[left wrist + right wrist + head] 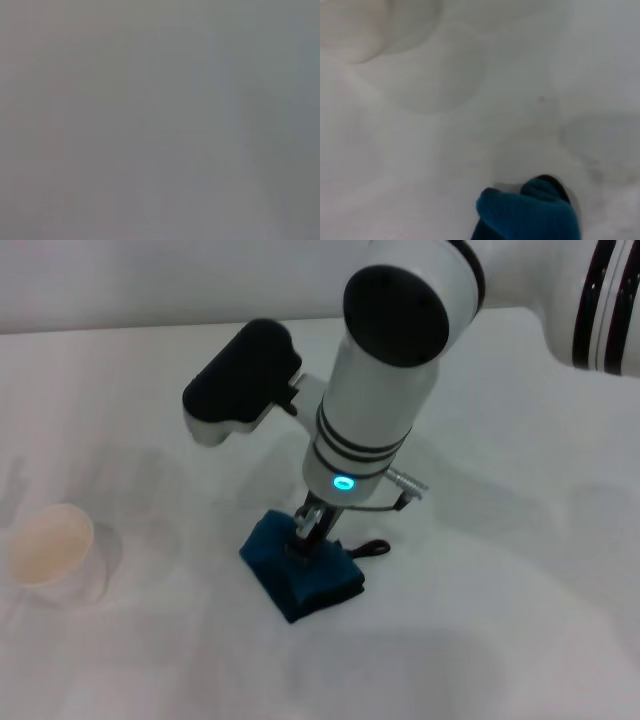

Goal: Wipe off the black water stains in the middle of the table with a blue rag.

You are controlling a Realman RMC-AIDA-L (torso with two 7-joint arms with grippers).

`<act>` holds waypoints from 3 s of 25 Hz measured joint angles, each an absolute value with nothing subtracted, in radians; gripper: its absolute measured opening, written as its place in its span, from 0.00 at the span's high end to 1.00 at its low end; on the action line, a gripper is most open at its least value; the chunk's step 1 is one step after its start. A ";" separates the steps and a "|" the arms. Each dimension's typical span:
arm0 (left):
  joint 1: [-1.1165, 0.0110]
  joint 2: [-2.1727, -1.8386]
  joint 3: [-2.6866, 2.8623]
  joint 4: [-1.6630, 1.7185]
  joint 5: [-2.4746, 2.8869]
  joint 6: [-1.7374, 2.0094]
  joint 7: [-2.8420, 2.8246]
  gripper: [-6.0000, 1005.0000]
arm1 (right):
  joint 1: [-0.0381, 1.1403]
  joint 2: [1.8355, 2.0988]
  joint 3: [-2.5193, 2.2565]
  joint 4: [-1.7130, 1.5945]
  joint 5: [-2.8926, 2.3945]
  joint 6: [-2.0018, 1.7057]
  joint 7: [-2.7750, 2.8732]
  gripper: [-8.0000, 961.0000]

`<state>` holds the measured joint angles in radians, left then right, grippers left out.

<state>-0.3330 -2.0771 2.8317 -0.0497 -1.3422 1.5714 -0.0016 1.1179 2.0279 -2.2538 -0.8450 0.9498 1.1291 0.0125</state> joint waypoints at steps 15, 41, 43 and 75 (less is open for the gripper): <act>-0.314 -2.078 2.832 -0.047 -1.360 1.577 -0.001 0.14 | 1.084 2.019 -1.987 -0.774 0.667 1.239 -0.020 0.86; -0.332 -2.074 2.832 -0.048 -1.367 1.573 -0.007 0.14 | 0.773 2.012 -1.519 -0.963 0.301 1.499 -0.193 0.82; -0.334 -2.073 2.832 -0.049 -1.367 1.573 -0.009 0.14 | 0.767 2.015 -1.518 -0.971 0.313 1.501 -0.211 0.82; -0.357 -2.071 2.832 -0.056 -1.367 1.546 -0.008 0.14 | 0.458 2.010 -1.070 -1.238 0.684 1.188 -0.611 0.23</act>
